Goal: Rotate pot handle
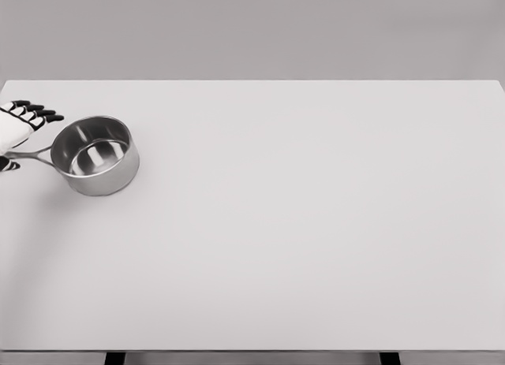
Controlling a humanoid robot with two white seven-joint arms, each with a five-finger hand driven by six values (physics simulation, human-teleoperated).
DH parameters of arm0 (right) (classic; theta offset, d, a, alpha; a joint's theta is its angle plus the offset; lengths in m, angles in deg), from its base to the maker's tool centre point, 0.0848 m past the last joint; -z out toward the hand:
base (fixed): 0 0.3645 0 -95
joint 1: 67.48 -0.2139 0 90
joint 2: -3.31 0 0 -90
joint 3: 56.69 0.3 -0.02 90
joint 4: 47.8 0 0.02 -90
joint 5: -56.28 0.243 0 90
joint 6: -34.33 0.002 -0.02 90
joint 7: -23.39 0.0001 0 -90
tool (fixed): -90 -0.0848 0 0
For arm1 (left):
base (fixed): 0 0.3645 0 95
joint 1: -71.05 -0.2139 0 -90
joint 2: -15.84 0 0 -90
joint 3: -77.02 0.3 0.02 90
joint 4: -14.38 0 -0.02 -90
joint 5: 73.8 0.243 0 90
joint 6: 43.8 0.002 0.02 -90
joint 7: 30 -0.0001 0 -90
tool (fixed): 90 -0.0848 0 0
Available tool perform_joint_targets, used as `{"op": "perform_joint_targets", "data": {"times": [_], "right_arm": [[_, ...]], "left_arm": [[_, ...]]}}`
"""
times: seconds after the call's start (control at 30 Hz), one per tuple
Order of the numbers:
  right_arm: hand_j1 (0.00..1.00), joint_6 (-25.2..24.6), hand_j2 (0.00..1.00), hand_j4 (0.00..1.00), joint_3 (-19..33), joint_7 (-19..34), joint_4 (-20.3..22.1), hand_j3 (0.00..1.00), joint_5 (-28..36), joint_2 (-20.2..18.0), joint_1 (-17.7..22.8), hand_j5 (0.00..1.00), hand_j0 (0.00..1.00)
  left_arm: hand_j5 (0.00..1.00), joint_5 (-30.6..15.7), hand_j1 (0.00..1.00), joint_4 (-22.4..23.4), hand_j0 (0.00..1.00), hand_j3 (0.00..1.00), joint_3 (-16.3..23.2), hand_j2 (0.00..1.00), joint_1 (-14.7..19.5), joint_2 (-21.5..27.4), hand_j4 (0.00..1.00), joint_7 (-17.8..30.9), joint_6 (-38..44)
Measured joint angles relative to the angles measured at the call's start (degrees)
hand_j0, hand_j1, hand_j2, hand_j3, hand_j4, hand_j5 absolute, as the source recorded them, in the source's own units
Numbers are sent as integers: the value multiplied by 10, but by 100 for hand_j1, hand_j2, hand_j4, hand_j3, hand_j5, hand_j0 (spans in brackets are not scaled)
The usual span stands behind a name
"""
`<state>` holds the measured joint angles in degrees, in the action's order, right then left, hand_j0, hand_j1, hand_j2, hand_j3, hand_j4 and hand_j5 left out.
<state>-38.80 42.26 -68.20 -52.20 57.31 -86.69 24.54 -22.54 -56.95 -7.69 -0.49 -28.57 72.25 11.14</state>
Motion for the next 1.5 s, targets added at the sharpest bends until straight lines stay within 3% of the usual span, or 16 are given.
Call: {"op": "perform_joint_targets", "data": {"times": [1.27,1.5], "right_arm": [[100,0,100,100,0,0,0,100,0,0,0,100,100],[100,0,100,100,0,0,0,100,0,0,0,100,100]], "left_arm": [[100,48,100,39,100,100,6,100,57,-29,100,-1,0],[100,45,100,35,100,100,7,100,47,-26,100,-1,0]]}}
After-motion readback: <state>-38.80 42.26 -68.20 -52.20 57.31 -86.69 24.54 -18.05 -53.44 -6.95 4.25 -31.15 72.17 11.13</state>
